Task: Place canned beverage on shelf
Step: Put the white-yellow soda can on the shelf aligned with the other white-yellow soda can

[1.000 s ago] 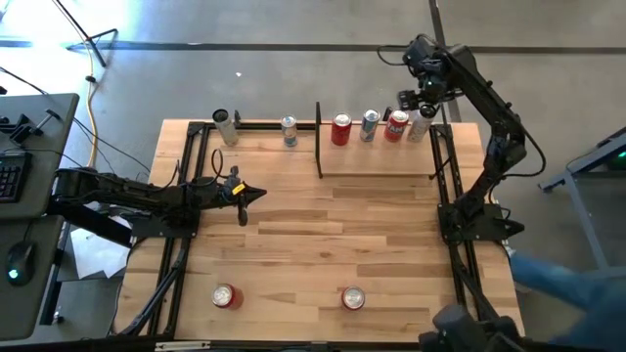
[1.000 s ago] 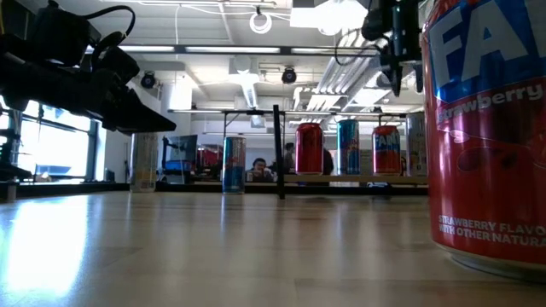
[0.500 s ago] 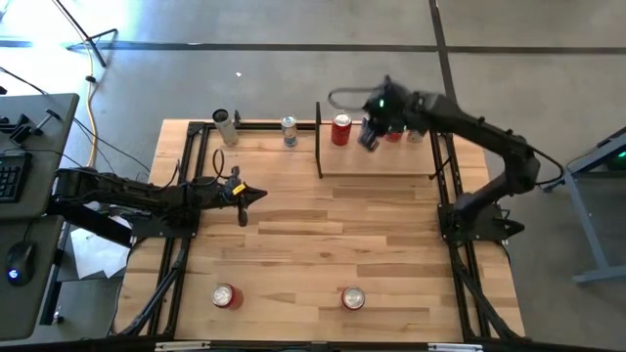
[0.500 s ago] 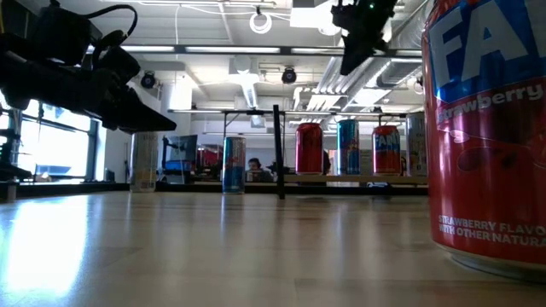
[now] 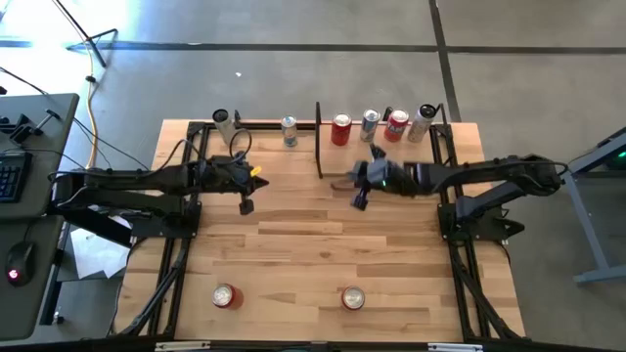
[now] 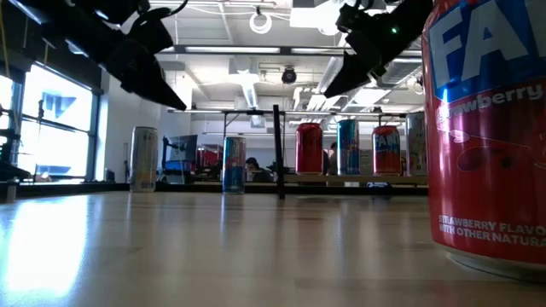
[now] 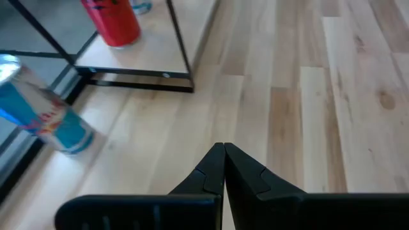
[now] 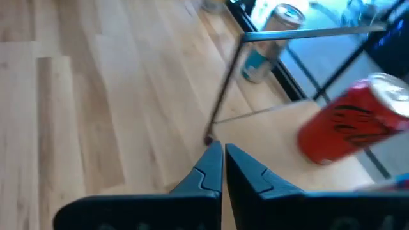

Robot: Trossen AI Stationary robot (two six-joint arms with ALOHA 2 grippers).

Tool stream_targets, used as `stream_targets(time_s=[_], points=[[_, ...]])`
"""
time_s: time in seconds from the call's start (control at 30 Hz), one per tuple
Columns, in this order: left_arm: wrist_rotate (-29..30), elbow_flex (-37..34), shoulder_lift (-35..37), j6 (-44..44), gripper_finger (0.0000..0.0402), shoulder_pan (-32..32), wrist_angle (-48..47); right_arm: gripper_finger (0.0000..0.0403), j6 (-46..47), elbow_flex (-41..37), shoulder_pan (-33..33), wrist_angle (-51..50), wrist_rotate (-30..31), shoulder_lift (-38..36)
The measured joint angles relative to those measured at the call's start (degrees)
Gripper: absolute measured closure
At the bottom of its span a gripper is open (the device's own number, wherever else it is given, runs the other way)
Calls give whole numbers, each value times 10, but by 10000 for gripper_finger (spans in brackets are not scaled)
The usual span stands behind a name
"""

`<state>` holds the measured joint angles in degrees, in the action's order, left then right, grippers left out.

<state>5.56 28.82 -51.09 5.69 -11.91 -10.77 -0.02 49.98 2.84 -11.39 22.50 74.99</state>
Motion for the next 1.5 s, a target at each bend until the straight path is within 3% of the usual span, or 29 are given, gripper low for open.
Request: stream_targets(time_s=[0.17, 0.37, 0.6, 0.7, 0.8, 1.2, 1.37, 1.5], points=[[-4, 18, -2, 3, 401, -24, -20, 402, -4, -90, -73, 156, 51, -1], [-58, 18, -13, -14, 401, -13, -15, 402, 0, -164, -138, 287, 74, -1], [-62, -30, -30, 3, 401, 30, 116, 402, 42, -199, -156, 302, 44, -1], [-8, -28, -30, -8, 401, 29, 104, 402, 58, -200, -152, 297, 18, -1], [47, 11, -31, -18, 401, 13, 19, 402, 76, -200, -148, 303, 10, -1], [60, 263, -125, -23, 401, -133, -431, 402, 56, -200, -141, 361, 12, -1], [61, 349, -188, 15, 396, -211, -516, 402, 56, -200, -140, 361, 11, 3], [73, 412, -236, 43, 368, -254, -540, 402, 56, -200, -140, 362, 11, 15]])
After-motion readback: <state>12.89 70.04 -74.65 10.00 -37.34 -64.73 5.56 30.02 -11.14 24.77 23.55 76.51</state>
